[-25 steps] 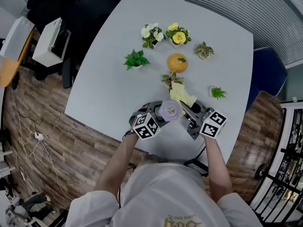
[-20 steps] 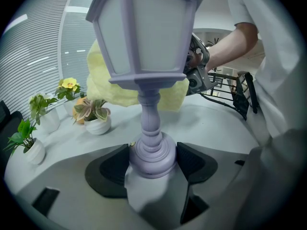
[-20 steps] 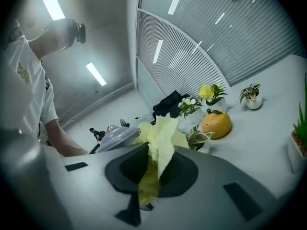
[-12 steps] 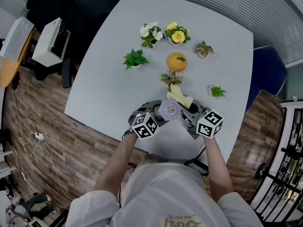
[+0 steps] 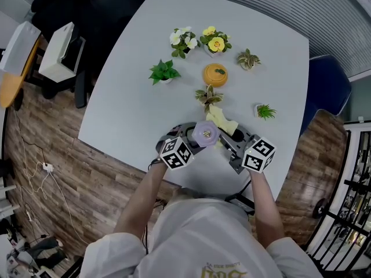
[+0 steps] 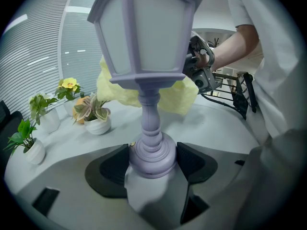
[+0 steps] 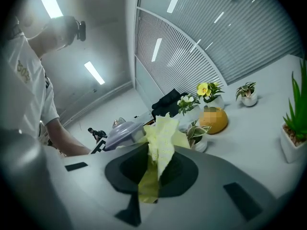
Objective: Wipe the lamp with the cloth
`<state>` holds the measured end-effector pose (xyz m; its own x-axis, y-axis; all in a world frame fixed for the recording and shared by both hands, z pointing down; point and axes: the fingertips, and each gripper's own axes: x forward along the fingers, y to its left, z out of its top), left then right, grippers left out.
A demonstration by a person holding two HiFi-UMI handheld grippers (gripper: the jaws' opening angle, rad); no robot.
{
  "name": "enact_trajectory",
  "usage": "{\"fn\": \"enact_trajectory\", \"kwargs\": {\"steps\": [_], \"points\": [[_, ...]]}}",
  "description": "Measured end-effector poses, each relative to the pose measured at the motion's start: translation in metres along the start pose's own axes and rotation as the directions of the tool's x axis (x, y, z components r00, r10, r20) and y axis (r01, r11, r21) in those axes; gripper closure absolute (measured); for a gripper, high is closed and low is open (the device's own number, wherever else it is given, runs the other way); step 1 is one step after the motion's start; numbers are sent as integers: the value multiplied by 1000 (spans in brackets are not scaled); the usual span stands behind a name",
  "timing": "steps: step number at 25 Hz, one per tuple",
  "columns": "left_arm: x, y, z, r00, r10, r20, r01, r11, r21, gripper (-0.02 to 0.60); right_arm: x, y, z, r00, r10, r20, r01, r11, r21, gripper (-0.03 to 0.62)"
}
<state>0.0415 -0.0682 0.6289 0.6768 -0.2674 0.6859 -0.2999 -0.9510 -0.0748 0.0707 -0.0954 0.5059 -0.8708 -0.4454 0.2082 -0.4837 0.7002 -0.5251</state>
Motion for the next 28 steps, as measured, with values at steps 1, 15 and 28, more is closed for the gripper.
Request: {"fn": "enact_trajectory", "kwargs": {"steps": [1, 15, 28], "points": [[0, 0, 0, 1000, 0, 0, 0, 1000, 0, 264, -2, 2, -1, 1000, 1, 2, -1, 1000, 2, 548], [0, 0, 0, 1000, 0, -2, 0, 1000, -2, 264, -18, 31, 0, 997, 69, 31, -69, 998, -10, 548], [1, 1, -1, 1000, 1, -3, -1, 1000, -2, 264, -14, 41, -9, 993, 114, 0, -114, 993, -30, 548]]}}
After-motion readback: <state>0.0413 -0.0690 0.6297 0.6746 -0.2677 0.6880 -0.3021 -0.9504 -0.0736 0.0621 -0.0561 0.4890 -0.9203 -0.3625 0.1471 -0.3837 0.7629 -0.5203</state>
